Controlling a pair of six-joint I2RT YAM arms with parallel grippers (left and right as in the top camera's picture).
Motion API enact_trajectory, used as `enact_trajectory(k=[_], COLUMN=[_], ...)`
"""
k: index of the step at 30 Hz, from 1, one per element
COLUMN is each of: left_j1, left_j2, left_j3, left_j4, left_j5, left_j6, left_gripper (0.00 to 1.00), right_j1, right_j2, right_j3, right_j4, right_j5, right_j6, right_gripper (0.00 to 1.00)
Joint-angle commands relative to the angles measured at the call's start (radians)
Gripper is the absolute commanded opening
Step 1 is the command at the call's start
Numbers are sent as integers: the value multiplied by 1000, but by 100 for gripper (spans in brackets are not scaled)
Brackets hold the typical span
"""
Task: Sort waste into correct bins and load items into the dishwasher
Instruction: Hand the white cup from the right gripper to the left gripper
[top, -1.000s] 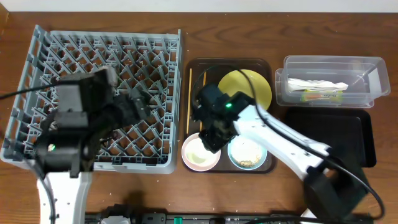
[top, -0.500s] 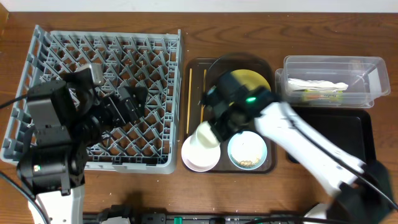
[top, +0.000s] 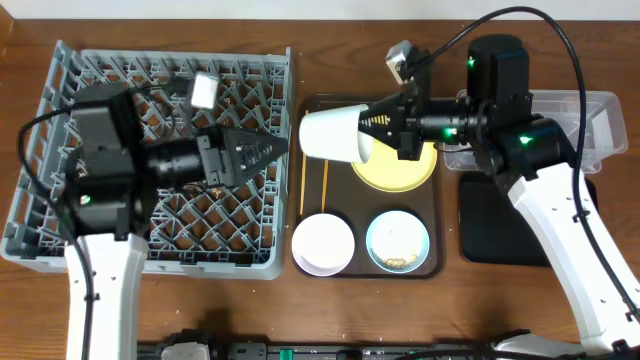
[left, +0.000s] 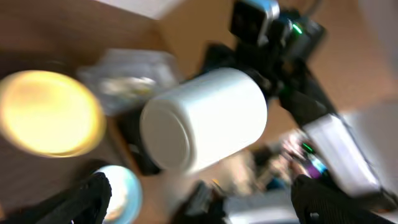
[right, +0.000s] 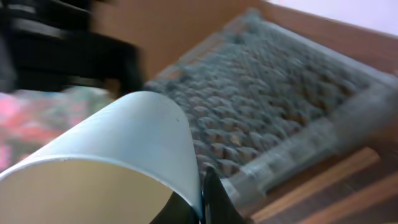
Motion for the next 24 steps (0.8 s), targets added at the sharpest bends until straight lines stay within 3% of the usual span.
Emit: enact_trajectory(k=[1,10,15,24], left_j1=[-50,-150,-171,-172], left_j2=[16,18,18,16], left_j3=[19,19,19,19], left_j4=[36,132,133,130], left_j5=[182,181,181,181], left_j6=[14,15,14,13], left_gripper=[95,94,76,77], right_j1=[26,106,115,116], right_j2=[4,4,4,4], right_j3=[7,7,7,7], right_j4=[37,122,136,169], right_j5=[-169,-169,-97,-40], right_j6=[38,45,85,97], right_gripper=[1,1,1,1])
